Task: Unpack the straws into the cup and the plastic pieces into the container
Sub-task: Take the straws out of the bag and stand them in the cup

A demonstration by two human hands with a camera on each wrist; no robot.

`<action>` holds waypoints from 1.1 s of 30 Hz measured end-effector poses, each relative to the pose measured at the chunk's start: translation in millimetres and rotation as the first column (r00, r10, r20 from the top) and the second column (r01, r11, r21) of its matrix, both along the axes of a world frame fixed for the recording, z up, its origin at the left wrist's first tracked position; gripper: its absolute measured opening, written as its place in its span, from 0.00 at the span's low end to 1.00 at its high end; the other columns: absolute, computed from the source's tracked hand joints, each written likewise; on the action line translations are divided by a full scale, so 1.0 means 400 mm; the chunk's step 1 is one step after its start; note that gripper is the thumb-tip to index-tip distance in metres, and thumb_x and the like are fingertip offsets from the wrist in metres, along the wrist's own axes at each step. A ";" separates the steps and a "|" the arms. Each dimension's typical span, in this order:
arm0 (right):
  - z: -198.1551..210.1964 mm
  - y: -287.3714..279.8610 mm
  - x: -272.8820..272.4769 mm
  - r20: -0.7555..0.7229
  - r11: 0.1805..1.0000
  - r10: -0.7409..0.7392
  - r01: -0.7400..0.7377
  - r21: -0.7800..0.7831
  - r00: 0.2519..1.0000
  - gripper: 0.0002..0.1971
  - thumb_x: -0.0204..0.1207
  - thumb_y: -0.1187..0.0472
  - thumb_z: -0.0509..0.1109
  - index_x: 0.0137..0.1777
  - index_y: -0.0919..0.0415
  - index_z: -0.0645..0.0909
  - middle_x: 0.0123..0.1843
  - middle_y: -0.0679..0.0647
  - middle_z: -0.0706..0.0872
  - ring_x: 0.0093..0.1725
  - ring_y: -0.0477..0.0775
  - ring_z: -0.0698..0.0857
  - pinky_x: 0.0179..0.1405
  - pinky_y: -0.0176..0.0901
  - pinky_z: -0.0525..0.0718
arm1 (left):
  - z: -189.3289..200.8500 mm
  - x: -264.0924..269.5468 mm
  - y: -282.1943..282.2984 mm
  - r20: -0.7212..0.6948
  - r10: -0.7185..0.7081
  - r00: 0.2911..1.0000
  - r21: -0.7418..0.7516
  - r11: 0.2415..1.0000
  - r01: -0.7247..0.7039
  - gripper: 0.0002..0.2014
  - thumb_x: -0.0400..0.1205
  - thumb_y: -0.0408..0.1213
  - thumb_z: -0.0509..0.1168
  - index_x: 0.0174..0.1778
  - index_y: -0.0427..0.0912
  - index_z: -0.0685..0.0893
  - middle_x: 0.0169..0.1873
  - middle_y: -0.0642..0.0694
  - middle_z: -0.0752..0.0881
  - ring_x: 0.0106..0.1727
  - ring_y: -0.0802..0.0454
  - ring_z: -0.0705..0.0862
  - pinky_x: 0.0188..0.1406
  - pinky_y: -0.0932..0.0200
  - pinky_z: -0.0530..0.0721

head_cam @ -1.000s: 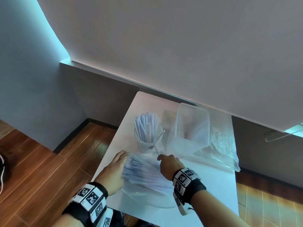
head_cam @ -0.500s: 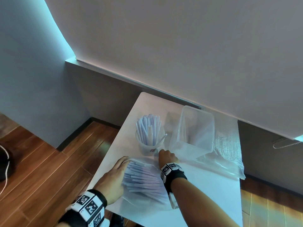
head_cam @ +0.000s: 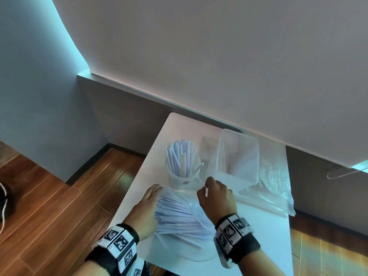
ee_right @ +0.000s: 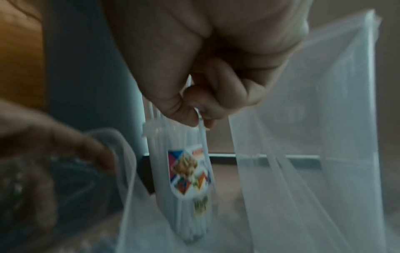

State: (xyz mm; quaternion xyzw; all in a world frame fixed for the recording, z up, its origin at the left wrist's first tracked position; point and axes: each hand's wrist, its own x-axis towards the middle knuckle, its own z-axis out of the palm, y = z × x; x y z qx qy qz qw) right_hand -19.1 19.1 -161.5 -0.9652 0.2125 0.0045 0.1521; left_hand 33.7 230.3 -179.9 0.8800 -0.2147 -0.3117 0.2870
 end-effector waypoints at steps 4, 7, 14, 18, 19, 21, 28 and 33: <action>0.104 -0.002 -0.034 0.378 1.000 0.017 -0.025 0.015 0.926 0.04 0.75 0.60 0.72 0.47 0.58 0.82 0.37 0.49 0.85 0.26 0.49 0.80 0.29 0.41 0.78 | 0.006 0.011 -0.015 -0.016 0.014 1.000 -0.013 1.000 -0.015 0.44 0.76 0.21 0.63 0.84 0.51 0.51 0.83 0.59 0.49 0.80 0.53 0.64 0.78 0.60 0.65; 0.202 -0.007 -0.036 0.598 0.995 0.037 -0.086 0.054 0.801 0.04 0.77 0.60 0.70 0.48 0.59 0.83 0.45 0.47 0.85 0.25 0.38 0.79 0.29 0.32 0.80 | 0.005 0.013 -0.020 -0.025 0.009 1.000 -0.035 0.999 -0.010 0.44 0.72 0.20 0.62 0.83 0.52 0.54 0.82 0.59 0.52 0.78 0.52 0.67 0.77 0.57 0.70; 0.359 0.005 0.027 0.822 0.977 0.010 -0.180 0.112 0.569 0.04 0.79 0.63 0.65 0.48 0.62 0.81 0.39 0.45 0.89 0.34 0.42 0.85 0.33 0.24 0.77 | 0.002 0.005 -0.007 -0.012 0.004 1.000 -0.062 0.998 -0.005 0.43 0.70 0.21 0.61 0.81 0.51 0.58 0.81 0.58 0.56 0.78 0.51 0.69 0.76 0.51 0.73; 0.283 -0.003 0.101 0.740 0.980 0.109 -0.198 0.033 0.664 0.04 0.78 0.63 0.67 0.50 0.61 0.82 0.38 0.49 0.88 0.35 0.48 0.84 0.35 0.40 0.82 | 0.003 0.004 -0.002 -0.024 0.012 1.000 -0.063 0.998 -0.013 0.43 0.68 0.21 0.60 0.80 0.53 0.59 0.79 0.59 0.57 0.76 0.51 0.69 0.74 0.51 0.76; 0.248 -0.007 0.117 0.671 0.980 0.139 -0.198 0.012 0.729 0.05 0.77 0.63 0.68 0.51 0.61 0.83 0.40 0.51 0.88 0.38 0.52 0.85 0.38 0.47 0.84 | 0.005 0.003 -0.003 -0.030 0.012 0.999 -0.061 0.998 -0.013 0.44 0.69 0.21 0.60 0.80 0.53 0.58 0.79 0.59 0.57 0.77 0.51 0.69 0.74 0.51 0.76; 0.182 -0.014 0.140 0.459 0.978 0.204 -0.199 -0.060 0.865 0.08 0.78 0.62 0.69 0.54 0.58 0.85 0.49 0.54 0.90 0.48 0.60 0.85 0.49 0.53 0.85 | 0.006 0.002 -0.005 -0.036 0.022 0.999 -0.044 0.999 -0.023 0.44 0.71 0.20 0.62 0.82 0.53 0.56 0.80 0.60 0.55 0.79 0.51 0.67 0.77 0.53 0.72; 0.136 -0.003 0.133 0.297 0.984 0.176 -0.175 -0.028 0.939 0.21 0.79 0.64 0.66 0.72 0.61 0.74 0.69 0.60 0.77 0.63 0.65 0.78 0.64 0.55 0.78 | 0.015 -0.001 -0.013 -0.054 0.039 0.998 -0.030 0.999 -0.041 0.46 0.74 0.19 0.62 0.84 0.52 0.52 0.82 0.60 0.51 0.80 0.51 0.64 0.78 0.56 0.69; 0.117 0.028 0.118 0.238 0.976 0.214 -0.217 -0.016 0.947 0.15 0.79 0.64 0.65 0.65 0.58 0.76 0.61 0.55 0.82 0.56 0.59 0.82 0.53 0.52 0.85 | 0.007 0.002 -0.017 -0.066 0.038 0.997 -0.013 0.999 -0.038 0.47 0.74 0.19 0.64 0.84 0.53 0.50 0.82 0.60 0.51 0.81 0.50 0.64 0.79 0.52 0.70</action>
